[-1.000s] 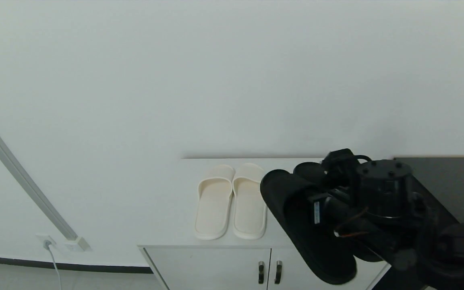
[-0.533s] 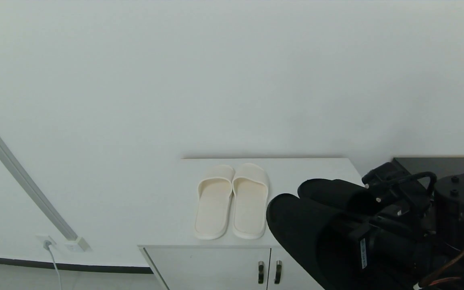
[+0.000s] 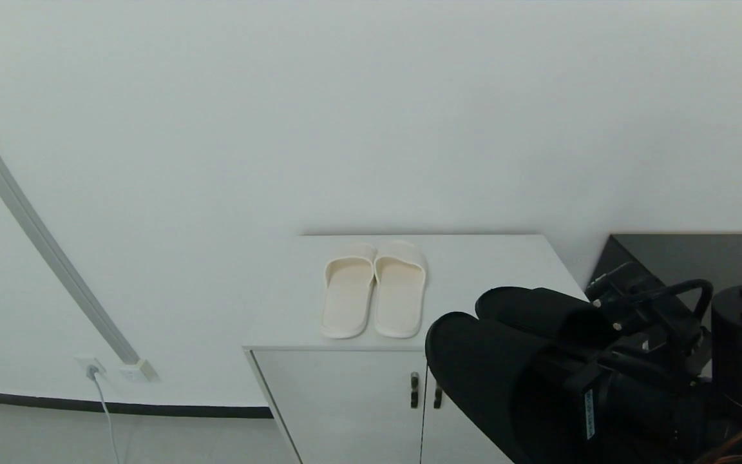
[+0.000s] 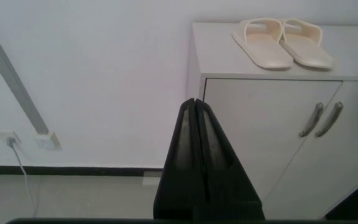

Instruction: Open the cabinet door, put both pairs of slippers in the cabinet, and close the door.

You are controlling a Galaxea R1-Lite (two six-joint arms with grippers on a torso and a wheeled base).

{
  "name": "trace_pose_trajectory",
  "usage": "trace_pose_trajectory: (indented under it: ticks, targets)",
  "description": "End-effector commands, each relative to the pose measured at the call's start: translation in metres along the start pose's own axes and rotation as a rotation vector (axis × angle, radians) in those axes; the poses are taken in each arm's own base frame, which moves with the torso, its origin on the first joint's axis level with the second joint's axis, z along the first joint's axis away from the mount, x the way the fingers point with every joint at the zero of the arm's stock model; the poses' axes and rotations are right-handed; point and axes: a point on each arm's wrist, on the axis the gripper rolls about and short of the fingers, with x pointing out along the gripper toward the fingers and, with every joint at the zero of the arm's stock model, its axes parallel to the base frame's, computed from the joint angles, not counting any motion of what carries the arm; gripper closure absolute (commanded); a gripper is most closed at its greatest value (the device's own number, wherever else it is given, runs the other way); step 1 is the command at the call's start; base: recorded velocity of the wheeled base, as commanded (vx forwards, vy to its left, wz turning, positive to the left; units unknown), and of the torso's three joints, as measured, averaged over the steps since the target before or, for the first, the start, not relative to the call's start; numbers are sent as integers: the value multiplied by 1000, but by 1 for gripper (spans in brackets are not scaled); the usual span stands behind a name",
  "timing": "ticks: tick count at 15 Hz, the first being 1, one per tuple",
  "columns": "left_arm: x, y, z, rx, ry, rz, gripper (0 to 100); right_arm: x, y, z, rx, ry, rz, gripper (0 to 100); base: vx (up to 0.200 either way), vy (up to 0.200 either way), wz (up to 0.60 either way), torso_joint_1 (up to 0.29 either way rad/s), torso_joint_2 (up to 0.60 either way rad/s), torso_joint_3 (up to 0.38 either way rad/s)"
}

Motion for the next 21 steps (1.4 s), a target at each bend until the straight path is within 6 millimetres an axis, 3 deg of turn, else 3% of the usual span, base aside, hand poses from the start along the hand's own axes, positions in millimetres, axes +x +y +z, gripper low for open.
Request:
trace_pose_trajectory:
  ticks: [1, 15, 19, 20, 21]
  targets:
    - [0, 0, 0, 0, 1, 1, 100, 0, 0, -2, -5, 9, -4, 100, -200, 0, 0, 2, 2, 2]
    - [0, 0, 0, 4, 0, 1, 100, 0, -1, -6, -15, 23, -7, 100, 0, 0, 0, 0, 0, 0]
    - [0, 0, 0, 7, 0, 1, 100, -1, -1, -8, -16, 25, -6, 100, 0, 0, 0, -111, 260, 143]
    - [0, 0, 0, 6, 0, -1, 0, -1, -1, -8, -18, 28, -3, 100, 0, 0, 0, -149, 359, 193]
    - [0, 0, 0, 6, 0, -1, 0, -1, -1, -8, -18, 28, -3, 100, 0, 0, 0, -168, 364, 193]
